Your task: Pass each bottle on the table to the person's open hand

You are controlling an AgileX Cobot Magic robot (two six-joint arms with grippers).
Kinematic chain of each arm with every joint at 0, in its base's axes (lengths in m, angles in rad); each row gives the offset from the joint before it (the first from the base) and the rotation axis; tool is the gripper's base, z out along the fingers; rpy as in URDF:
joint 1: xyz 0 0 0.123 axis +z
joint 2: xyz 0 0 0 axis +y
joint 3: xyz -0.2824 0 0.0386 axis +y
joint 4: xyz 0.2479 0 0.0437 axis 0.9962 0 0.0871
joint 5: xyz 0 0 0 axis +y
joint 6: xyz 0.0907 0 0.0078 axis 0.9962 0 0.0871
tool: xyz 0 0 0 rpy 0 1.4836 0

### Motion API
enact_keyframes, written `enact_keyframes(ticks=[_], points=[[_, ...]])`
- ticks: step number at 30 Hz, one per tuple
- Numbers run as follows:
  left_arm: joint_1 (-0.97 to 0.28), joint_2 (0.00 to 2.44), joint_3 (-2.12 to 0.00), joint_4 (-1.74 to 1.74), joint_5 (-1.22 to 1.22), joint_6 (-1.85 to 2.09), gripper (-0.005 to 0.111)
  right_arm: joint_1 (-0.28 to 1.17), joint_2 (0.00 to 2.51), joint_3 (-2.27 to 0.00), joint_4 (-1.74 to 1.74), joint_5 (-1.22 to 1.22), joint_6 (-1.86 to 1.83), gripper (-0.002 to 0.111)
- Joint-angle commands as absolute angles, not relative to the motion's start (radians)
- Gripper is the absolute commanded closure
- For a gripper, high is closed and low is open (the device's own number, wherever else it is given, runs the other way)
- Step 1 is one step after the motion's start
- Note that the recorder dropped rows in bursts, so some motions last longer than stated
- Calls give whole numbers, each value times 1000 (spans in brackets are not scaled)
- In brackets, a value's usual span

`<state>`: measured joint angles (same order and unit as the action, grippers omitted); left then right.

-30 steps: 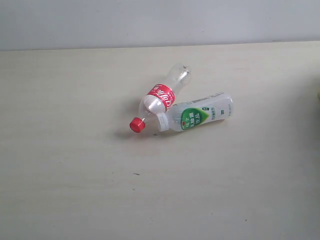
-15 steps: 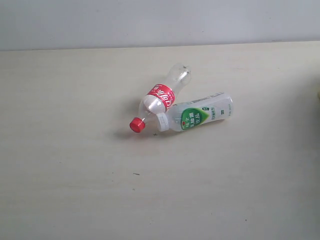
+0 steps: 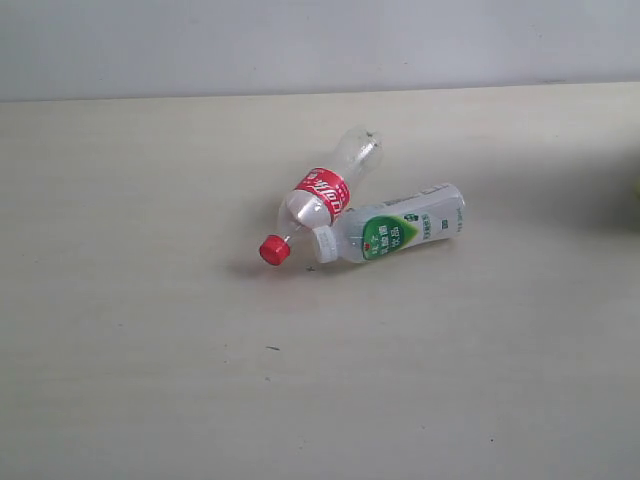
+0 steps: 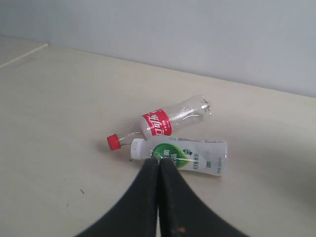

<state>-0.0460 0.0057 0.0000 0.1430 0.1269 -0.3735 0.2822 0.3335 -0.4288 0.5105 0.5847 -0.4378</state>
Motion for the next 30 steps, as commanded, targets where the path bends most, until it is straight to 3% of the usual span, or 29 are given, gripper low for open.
enact_keyframes(ticks=[1,7,15,30], points=[[-50,0,0,146,124,-373,107,279,326,-426,515,518,-450,108],[-50,0,0,146,124,-373,107,279,350,-426,523,295,-440,108],[-50,0,0,146,124,-373,107,279,570,-430,526,292,-450,108],[-50,0,0,146,124,-373,107,279,1053,-776,500,758,-601,108]])
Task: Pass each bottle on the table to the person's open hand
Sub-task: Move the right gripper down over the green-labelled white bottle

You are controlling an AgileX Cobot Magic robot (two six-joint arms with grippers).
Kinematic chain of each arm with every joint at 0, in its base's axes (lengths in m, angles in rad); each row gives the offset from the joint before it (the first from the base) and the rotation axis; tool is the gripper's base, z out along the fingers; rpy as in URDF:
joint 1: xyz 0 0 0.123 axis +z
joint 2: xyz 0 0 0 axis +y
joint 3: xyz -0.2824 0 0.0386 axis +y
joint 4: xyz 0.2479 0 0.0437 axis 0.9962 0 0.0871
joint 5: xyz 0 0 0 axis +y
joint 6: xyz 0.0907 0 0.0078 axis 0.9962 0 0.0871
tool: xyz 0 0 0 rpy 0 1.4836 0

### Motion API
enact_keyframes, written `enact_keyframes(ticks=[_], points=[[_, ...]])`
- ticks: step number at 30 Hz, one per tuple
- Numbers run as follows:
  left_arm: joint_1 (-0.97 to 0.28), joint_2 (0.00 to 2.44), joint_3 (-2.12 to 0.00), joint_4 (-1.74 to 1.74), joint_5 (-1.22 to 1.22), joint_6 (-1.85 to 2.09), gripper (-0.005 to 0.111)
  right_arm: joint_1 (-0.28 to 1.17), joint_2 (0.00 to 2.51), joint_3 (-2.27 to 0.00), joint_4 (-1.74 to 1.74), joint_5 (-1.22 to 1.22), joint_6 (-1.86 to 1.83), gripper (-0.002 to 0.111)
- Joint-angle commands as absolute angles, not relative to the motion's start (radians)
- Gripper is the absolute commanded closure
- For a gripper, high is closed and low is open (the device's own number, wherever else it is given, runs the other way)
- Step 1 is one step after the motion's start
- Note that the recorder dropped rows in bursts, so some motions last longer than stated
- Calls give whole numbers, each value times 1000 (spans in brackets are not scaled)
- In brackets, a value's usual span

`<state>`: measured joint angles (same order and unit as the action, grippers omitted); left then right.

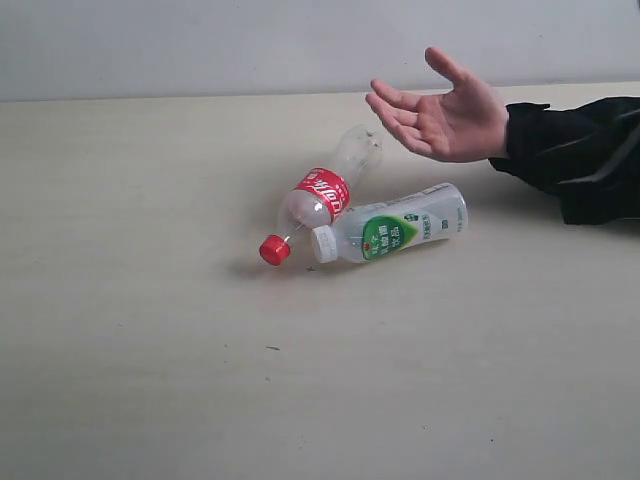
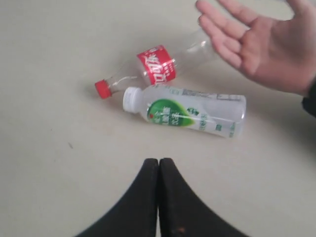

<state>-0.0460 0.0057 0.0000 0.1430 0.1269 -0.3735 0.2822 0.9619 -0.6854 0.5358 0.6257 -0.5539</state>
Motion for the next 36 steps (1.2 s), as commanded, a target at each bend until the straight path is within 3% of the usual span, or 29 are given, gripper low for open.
enact_keyframes(ticks=[1,7,16,19,23,32,36], points=[[-50,0,0,146,124,-373,107,279,1081,-804,487,791,-601,108],[-50,0,0,146,124,-373,107,279,1205,-936,398,888,-572,106],[-50,0,0,146,124,-373,107,279,1418,-1105,175,941,-497,89],[-50,0,0,146,124,-373,107,279,1511,-1138,120,977,-537,79],[-50,0,0,146,124,-373,107,292,1595,-1158,132,961,-757,56],[-50,0,0,146,124,-373,107,410,1659,-1158,120,834,-937,51],[-50,0,0,146,124,-373,107,465,1703,-1158,84,781,-958,40]])
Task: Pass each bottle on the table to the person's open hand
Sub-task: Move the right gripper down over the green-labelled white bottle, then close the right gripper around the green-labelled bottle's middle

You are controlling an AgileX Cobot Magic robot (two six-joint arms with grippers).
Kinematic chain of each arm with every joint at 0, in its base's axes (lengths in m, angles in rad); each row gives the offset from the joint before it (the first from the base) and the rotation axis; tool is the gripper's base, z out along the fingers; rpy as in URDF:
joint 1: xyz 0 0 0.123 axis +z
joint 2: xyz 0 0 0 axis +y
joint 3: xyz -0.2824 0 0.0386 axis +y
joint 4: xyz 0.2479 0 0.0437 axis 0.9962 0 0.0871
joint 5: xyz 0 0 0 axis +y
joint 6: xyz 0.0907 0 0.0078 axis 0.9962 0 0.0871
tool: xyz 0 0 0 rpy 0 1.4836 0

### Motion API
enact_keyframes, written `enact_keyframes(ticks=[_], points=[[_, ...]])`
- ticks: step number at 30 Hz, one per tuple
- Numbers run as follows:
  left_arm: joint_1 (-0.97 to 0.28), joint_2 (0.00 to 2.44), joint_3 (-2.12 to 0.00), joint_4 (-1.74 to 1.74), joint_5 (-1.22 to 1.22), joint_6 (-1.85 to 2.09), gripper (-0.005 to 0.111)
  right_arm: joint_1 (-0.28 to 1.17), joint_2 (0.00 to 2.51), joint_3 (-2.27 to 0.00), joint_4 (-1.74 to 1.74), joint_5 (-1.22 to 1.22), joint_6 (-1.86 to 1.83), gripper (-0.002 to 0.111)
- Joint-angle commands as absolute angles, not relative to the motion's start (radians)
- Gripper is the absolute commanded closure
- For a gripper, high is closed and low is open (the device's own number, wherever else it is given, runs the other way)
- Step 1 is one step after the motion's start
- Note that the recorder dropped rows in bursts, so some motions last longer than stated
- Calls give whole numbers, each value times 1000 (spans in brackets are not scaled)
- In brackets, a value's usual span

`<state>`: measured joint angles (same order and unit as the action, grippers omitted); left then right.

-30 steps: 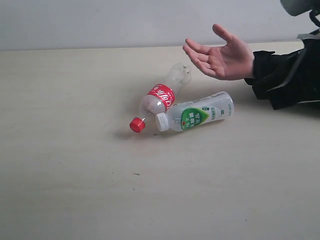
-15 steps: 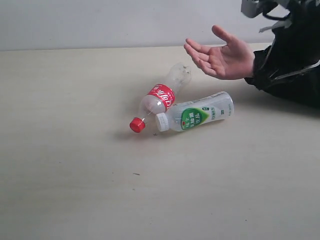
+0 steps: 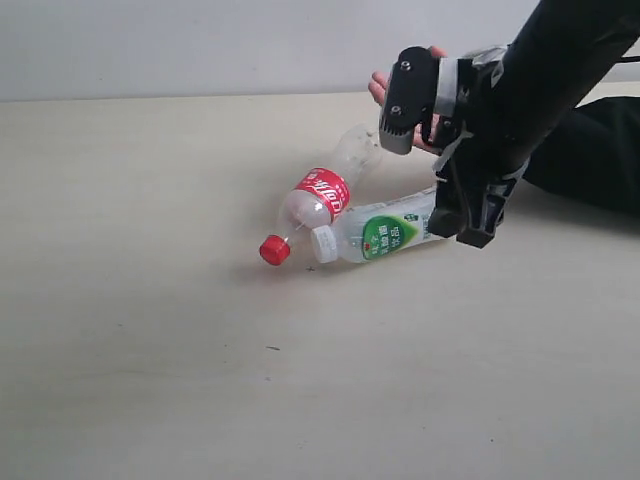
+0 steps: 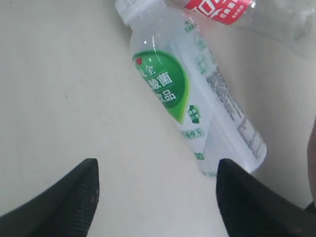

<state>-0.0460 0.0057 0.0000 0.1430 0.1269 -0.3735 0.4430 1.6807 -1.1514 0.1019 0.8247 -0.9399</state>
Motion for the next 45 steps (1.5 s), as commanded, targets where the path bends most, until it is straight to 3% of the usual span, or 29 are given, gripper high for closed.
enact_keyframes(ticks=[1,17,22,45], points=[[-50,0,0,146,124,-373,107,465,1720,-1158,83,772,-974,40],[-50,0,0,146,124,-373,107,465,1835,-1158,8,593,-1134,41],[-50,0,0,146,124,-373,107,465,1849,-1158,-13,550,-1136,35],[-50,0,0,146,124,-373,107,465,1896,-1158,-28,519,-1307,35]])
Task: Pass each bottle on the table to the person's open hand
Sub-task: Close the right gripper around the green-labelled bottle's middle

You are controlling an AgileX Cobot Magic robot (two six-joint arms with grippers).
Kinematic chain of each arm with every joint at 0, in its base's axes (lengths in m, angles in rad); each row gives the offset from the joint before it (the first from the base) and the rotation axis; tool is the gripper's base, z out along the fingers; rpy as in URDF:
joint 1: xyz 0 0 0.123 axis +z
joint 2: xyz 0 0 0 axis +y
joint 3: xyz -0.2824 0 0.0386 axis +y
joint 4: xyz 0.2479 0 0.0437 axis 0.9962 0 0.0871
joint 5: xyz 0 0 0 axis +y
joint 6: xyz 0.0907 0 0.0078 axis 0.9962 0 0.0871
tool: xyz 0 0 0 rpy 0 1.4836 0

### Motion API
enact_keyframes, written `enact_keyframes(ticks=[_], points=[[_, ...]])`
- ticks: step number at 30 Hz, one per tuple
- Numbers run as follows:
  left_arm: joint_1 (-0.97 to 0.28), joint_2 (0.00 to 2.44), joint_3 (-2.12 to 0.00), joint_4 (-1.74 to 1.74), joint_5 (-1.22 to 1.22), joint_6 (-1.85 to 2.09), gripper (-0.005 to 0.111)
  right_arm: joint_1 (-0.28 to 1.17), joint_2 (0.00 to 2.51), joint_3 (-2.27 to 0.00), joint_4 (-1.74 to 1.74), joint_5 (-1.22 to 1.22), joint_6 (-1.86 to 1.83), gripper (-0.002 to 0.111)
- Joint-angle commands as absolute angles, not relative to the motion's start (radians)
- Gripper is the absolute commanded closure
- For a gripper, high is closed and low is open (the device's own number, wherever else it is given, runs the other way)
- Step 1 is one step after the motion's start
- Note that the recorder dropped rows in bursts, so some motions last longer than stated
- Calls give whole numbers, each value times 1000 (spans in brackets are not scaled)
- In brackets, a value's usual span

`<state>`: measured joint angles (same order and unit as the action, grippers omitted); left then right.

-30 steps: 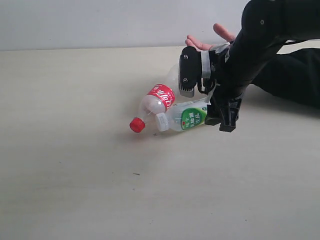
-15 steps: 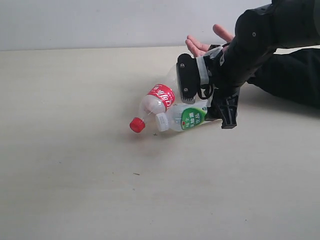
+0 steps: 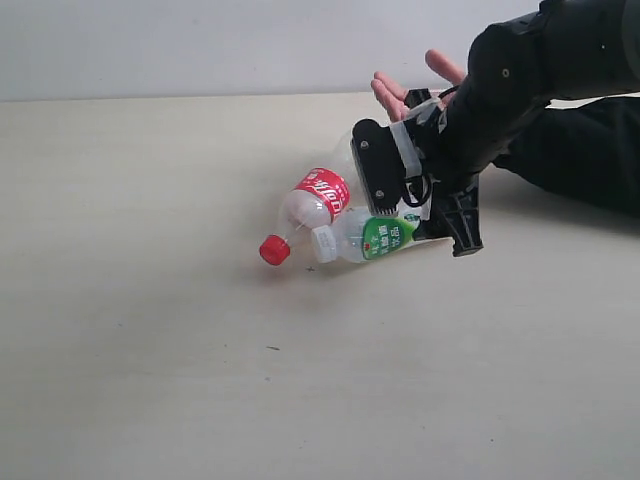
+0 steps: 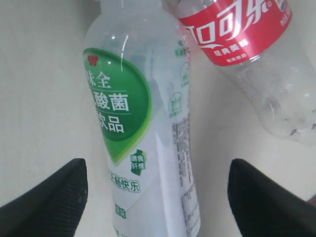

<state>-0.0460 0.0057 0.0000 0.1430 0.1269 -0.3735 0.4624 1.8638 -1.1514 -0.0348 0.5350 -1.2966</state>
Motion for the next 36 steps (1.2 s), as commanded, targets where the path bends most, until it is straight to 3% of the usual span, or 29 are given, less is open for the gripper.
enact_keyframes(ticks=[1,28,31,36], points=[[-50,0,0,146,124,-373,107,465,1904,-1158,-28,510,-1307,35],[-50,0,0,146,124,-373,107,465,2005,-1158,-28,392,-1314,40],[-50,0,0,146,124,-373,107,465,2005,-1158,-26,392,-1314,46],[-50,0,0,146,124,-373,107,465,2005,-1158,0,394,-1291,72]])
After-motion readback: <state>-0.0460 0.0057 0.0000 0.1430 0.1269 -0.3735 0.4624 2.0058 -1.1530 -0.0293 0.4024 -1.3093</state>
